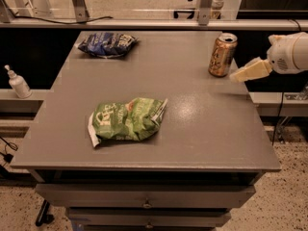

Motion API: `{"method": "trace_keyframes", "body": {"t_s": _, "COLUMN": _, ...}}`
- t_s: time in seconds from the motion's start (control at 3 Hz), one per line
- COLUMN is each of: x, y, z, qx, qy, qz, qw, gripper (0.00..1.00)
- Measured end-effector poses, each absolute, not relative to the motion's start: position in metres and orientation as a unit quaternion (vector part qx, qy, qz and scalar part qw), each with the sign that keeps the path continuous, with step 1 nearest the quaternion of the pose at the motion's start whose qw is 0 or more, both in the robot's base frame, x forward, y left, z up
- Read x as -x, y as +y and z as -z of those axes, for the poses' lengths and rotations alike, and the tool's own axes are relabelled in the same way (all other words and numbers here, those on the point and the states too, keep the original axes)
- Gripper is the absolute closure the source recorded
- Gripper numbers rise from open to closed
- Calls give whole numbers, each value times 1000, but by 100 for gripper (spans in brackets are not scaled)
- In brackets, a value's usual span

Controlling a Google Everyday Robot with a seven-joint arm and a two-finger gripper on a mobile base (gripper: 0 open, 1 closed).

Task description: Move orange can near green jalapeno chip bag

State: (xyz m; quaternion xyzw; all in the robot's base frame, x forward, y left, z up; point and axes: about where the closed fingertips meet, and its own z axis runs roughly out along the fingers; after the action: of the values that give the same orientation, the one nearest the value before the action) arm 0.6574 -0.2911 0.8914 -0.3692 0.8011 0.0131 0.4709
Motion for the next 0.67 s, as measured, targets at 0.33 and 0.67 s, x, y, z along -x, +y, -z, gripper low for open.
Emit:
{"method": "trace_keyframes", "body": {"t_s": 0.33, "x": -682, "y": -288, "z": -881, "qx": 326, "qy": 804, "qz": -51, "qw": 494, "gripper": 0}}
{"method": "trace_keyframes", "body": {"t_s": 0.67, "x": -695, "y": -267, "z": -872, "qx": 297, "qy": 807, "qz": -106, "qw": 499, "gripper": 0}}
